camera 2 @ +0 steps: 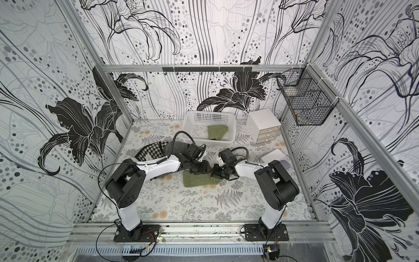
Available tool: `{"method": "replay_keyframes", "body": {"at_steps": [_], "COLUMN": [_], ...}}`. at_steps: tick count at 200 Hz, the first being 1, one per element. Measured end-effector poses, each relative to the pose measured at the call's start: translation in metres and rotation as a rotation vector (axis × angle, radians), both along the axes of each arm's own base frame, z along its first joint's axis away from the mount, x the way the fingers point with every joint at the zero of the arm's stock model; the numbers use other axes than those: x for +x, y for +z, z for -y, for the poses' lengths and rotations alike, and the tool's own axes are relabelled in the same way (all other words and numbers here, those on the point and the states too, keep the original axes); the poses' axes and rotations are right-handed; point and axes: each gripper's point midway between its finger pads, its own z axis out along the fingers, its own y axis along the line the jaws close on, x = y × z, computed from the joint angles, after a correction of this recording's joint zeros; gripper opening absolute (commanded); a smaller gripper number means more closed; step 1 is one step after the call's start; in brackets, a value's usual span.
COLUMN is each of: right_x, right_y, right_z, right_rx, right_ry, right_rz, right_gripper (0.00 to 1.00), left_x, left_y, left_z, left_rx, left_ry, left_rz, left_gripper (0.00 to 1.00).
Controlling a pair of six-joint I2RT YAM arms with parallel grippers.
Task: Roll up the scarf and place it into the basket
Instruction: Roll the scarf at the center of the board.
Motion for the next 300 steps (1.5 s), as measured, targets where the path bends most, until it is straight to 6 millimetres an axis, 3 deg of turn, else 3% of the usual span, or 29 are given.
{"method": "replay_keyframes", "body": {"at_steps": [28, 53, 63, 115, 127, 137, 151, 196, 246, 267, 300], "right_x": [0.000, 0.000, 0.000, 0.000, -0.001, -0.002, -0.004, -0.017, -0.020, -0.017, -0.011], "right_y": [0.000, 0.000, 0.000, 0.002, 0.004, 0.007, 0.017, 0.050, 0.039, 0.030, 0.015], "right_z": [0.000, 0.000, 0.000, 0.001, 0.002, 0.003, 0.007, 0.035, 0.076, 0.076, 0.058], "right_rx": [0.000, 0.000, 0.000, 0.000, -0.004, -0.008, -0.019, -0.107, -0.231, -0.229, -0.155], "right_ry": [0.000, 0.000, 0.000, 0.000, 0.001, -0.001, 0.002, -0.032, -0.113, -0.110, -0.080], "right_rz": [0.000, 0.001, 0.000, 0.003, 0.005, 0.010, 0.034, 0.085, 0.028, 0.006, -0.019], "right_gripper": [0.00, 0.00, 0.00, 0.00, 0.15, 0.34, 0.42, 0.46, 0.46, 0.46, 0.46], "left_x": [0.004, 0.008, 0.009, 0.016, 0.018, 0.020, 0.021, 0.026, 0.028, 0.027, 0.024], "left_y": [-0.006, -0.016, -0.021, -0.024, -0.025, -0.027, -0.032, -0.038, -0.039, -0.040, -0.040], "left_z": [0.005, 0.010, 0.010, 0.008, 0.006, 0.005, 0.004, 0.005, 0.007, 0.007, 0.005], "left_rx": [-0.008, -0.007, -0.006, -0.006, -0.006, -0.005, 0.001, 0.001, -0.002, -0.004, -0.013], "left_ry": [-0.003, -0.001, 0.002, 0.016, 0.022, 0.025, 0.028, 0.030, 0.030, 0.030, 0.030], "left_rz": [-0.008, -0.017, -0.023, -0.016, -0.015, -0.017, -0.023, -0.023, -0.020, -0.018, -0.007], "left_gripper": [0.44, 0.08, 0.00, 0.00, 0.00, 0.00, 0.00, 0.00, 0.00, 0.00, 0.00]}}
